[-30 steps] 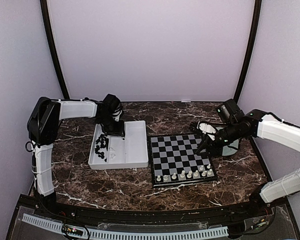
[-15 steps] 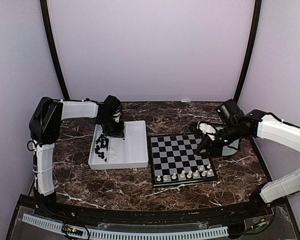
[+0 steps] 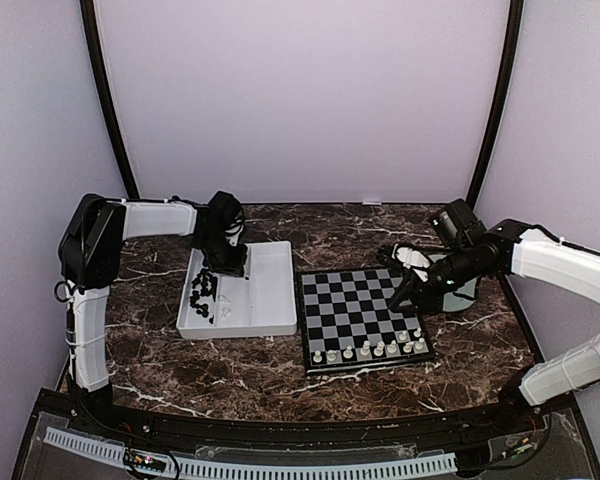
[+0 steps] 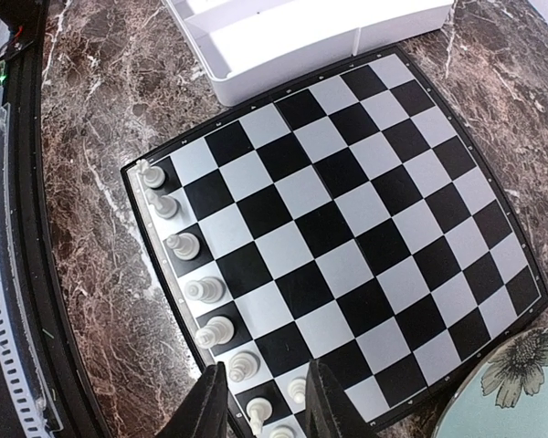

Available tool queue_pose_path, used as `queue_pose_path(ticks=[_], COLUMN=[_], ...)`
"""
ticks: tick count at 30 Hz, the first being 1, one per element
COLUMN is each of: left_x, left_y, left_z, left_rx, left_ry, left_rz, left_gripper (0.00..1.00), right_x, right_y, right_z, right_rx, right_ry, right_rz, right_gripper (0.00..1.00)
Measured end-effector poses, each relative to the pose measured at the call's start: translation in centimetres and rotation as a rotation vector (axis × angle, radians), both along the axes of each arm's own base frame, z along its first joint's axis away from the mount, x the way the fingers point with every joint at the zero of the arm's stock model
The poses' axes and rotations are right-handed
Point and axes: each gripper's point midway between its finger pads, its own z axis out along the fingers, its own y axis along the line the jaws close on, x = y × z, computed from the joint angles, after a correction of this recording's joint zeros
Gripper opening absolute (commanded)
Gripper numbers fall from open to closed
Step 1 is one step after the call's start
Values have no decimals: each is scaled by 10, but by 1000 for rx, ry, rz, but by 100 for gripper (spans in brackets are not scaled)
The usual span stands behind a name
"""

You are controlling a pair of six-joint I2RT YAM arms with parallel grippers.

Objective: Set up the chess pieces on the board
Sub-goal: Pick up the pawn from the storage box.

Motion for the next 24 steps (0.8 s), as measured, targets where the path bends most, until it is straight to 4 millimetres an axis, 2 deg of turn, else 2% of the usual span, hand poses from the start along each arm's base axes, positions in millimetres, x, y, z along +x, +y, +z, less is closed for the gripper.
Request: queue_pose_path(ticks=[6, 14, 18, 24], left_x=[-15, -56, -76, -94], left_y=[8, 11, 9, 2], left_z=[8, 63, 83, 95], left_rx=[25, -78, -152, -234], left_ry=[-30, -178, -254, -308], left_rz=[-78, -213, -271, -339], left_gripper=[10, 11, 12, 12], right_x=[1, 16, 38, 86], right_y=[4, 26, 54, 122], right_z=[-3, 9, 20, 30], right_rx=[6, 69, 144, 293], right_ry=[24, 54, 109, 253], right_rz=[9, 24, 25, 33], right_gripper=[31, 31, 31, 33])
